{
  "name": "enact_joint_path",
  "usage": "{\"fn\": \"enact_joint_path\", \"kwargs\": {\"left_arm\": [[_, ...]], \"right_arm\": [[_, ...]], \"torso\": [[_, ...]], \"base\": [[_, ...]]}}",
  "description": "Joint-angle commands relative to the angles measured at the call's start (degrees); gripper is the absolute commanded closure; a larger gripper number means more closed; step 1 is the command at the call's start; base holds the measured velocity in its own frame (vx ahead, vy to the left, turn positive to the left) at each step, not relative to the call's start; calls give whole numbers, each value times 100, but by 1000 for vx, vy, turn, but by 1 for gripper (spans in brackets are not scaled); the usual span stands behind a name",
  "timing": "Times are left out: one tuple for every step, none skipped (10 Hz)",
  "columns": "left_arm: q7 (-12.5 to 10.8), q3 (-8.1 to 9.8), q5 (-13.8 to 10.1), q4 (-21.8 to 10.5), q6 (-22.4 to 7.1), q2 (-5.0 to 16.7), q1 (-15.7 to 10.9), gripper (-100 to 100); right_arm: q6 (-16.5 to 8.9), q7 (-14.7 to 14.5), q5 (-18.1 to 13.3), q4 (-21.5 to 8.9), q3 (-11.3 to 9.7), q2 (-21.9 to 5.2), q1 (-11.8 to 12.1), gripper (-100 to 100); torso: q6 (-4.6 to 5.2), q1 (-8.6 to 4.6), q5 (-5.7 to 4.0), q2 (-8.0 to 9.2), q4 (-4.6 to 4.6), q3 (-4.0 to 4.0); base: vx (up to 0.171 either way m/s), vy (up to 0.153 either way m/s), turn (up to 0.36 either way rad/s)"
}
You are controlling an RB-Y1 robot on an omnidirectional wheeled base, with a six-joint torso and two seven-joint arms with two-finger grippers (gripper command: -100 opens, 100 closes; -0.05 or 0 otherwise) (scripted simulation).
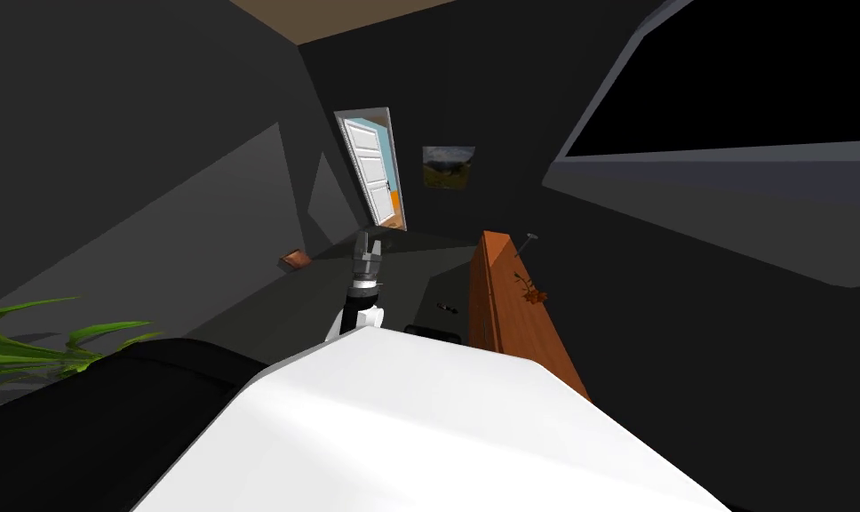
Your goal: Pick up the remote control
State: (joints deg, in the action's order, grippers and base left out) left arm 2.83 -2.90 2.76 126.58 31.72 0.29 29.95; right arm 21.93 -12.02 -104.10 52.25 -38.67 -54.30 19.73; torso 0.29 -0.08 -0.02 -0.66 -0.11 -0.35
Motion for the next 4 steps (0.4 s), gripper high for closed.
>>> {"fn": "enact_joint_path", "kwargs": {"left_arm": [[0,0,0,0,0,0,0,0],[0,0,0,0,0,0,-1,0],[0,0,0,0,0,0,0,0],[0,-1,0,0,0,0,-2,0]], "right_arm": [[59,-56,31,210,30,-180,91,100],[86,-60,14,347,37,-285,143,100],[69,-58,40,268,37,-232,119,100],[77,-64,44,281,41,-245,125,0]], "torso": [[0,0,0,0,0,0],[-6,4,2,-4,-1,-3],[-9,4,2,-10,-1,-6],[-14,-2,-2,2,0,0]], "base": [[92,35,-160],[101,30,-142],[48,14,-33],[8,4,7]]}}
